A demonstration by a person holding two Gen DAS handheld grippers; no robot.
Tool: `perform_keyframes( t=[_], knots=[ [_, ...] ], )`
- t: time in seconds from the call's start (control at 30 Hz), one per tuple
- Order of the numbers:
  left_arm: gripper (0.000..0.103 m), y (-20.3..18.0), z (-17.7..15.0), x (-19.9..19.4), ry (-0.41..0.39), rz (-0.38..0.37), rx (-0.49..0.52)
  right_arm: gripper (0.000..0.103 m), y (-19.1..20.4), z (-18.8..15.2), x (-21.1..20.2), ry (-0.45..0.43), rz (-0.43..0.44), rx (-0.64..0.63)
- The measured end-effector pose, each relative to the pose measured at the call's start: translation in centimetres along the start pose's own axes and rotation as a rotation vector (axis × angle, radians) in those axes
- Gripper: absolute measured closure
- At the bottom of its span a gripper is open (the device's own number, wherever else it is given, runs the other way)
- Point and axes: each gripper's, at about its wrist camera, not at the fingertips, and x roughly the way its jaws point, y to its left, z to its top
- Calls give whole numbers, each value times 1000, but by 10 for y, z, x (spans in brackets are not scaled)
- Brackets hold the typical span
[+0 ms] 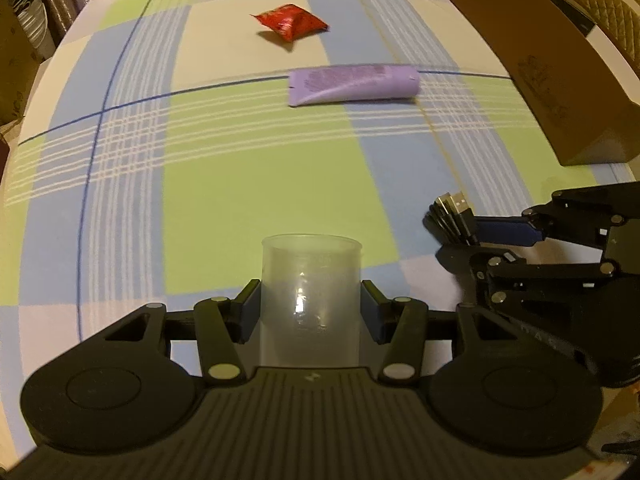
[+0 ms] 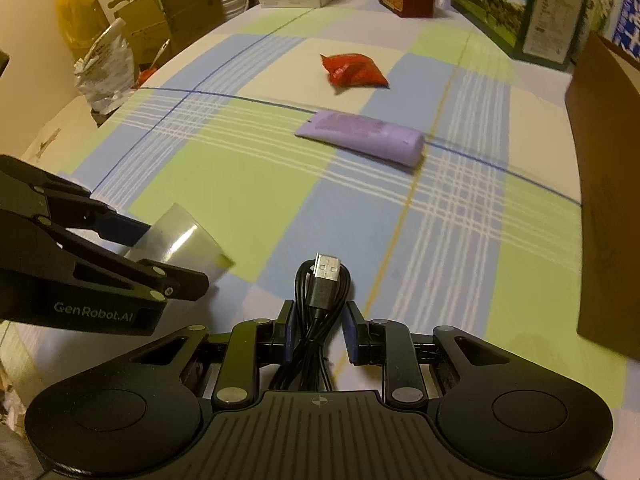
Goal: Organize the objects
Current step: 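Carry the cup and cable into the cardboard box and release both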
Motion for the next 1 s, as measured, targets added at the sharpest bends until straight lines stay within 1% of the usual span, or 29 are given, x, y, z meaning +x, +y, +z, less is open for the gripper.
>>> perform_keyframes(
  t=[0.07,0.2,0.3,0.4,0.53,0.77,1.0],
  knots=[
    [56,-8,-1,-1,0,-8,4,82,-9,-5,-8,-6,10,25],
    [56,-25,-2,-6,-7,-20,20,82,-30,-14,-33,-48,49,83],
    [56,-37,0,-11,-18,-28,32,83,-44,-18,-54,-92,74,126],
    [56,-51,4,-18,-37,-42,47,86,-59,-22,-76,-140,84,157],
    [56,-73,14,-28,-73,-64,73,89,-76,-27,-99,-196,75,185],
    [56,-112,38,-49,-146,-103,116,89,-101,-33,-136,-273,54,217],
    [56,-143,56,-64,-190,-146,154,89,-123,-39,-178,-357,38,246]
  ],
)
